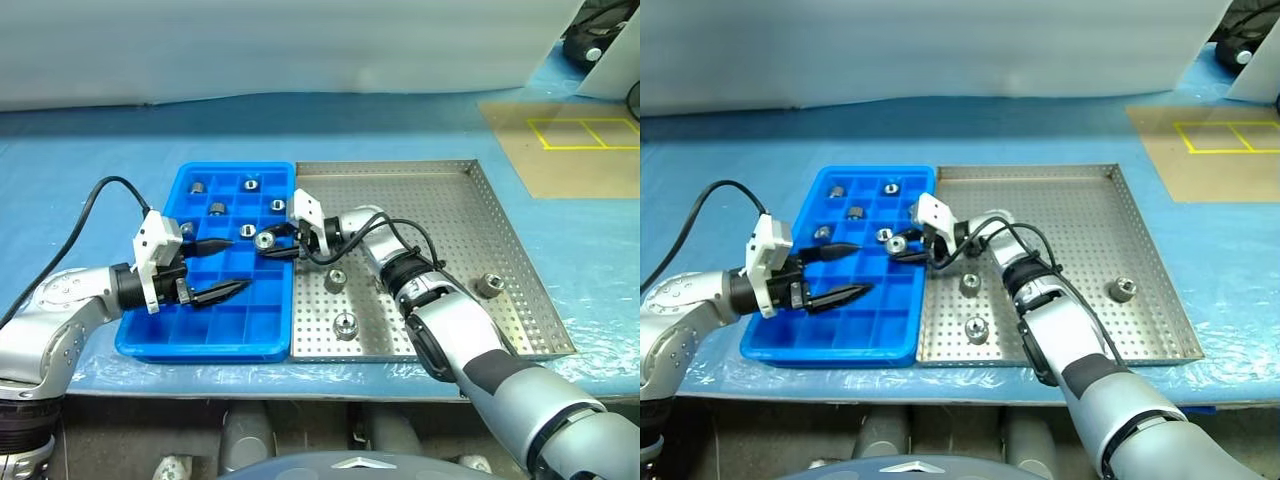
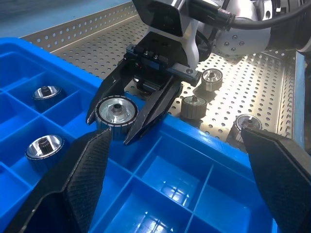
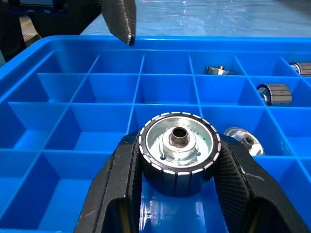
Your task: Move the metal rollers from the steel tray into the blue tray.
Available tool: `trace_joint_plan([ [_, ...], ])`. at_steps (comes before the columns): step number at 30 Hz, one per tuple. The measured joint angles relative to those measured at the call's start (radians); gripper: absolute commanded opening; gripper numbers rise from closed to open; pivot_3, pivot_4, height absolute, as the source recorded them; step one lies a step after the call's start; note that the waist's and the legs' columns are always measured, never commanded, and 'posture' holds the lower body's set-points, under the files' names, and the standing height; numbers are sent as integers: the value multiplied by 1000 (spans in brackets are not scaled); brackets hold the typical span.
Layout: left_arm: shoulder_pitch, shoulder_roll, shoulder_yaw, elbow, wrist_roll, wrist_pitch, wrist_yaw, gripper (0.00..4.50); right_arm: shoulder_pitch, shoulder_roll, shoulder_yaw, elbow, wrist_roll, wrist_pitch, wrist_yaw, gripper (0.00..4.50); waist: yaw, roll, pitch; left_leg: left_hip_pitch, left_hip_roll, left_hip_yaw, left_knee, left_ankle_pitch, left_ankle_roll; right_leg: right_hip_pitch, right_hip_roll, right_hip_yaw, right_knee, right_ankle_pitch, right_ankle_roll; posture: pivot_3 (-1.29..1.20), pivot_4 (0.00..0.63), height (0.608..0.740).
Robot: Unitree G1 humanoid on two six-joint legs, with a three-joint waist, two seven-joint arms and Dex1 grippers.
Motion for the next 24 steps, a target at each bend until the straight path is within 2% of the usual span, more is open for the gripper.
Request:
trace_joint_plan([
  [2,-5,0,-1,9,0,0,-2,4500,4,3,1,0,-5,-6,3,1640,0,0,0,0,0,0,0,0,0,0,0,0,0,0,0,217,150,740],
  [4,-11,0,-1,16,0,-1,-4,4500,9,4,1,0,-10,-9,9,2395,1,0,0,0,0,0,0,0,0,0,0,0,0,0,0,216,150,740],
  [9,-20,2,-2,41,5,-5,-14,4500,10,3,0,0,-14,-14,6,3966,1,0,0,1,0,0,0,0,0,0,0,0,1,0,0,210,150,740],
  [16,-61,31,-5,106,21,-18,-43,4500,7,-15,-23,-17,0,-8,5,3966,0,0,0,0,1,0,0,0,-1,0,0,0,1,0,0,164,150,740],
  [21,-137,38,-29,155,34,-31,-68,4500,-10,-56,-70,-160,61,17,51,3966,0,0,0,1,0,0,0,1,-1,0,0,0,1,0,0,124,150,740],
  [24,-177,28,-79,164,46,-42,-93,4500,-9,-136,-79,-260,100,73,121,3966,2,0,0,0,0,0,1,2,-3,1,0,0,1,0,0,98,150,740],
])
